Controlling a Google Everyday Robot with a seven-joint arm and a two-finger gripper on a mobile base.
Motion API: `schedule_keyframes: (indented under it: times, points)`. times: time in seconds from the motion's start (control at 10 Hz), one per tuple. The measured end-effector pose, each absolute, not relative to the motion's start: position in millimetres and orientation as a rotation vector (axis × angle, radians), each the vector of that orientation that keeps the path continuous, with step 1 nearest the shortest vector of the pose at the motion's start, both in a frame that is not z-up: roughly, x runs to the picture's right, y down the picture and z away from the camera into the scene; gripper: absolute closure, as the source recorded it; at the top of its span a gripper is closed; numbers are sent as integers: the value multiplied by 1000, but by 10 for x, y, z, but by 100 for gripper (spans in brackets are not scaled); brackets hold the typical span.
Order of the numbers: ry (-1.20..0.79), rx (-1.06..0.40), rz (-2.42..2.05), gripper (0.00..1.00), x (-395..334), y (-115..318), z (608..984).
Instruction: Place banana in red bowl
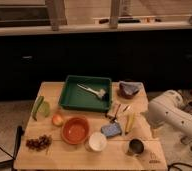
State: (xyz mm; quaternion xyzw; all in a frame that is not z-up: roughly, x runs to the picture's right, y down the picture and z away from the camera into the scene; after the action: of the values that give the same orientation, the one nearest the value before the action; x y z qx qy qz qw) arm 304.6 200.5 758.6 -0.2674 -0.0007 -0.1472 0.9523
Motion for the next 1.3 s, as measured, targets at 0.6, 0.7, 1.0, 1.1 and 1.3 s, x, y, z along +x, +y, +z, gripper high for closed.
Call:
schedule_keyframes:
  times: [0.6,0.7,1.0,1.1,1.3]
  points:
    - [-74,-576,-346,20,2909,2052,7827]
    - [-87,-577,-361,20,2871,2047,7873]
    - [-128,-571,-407,20,2779,2044,7980]
    - [-144,-567,-424,20,2734,2037,8004]
    - [-177,-562,-462,20,2620,2017,8060]
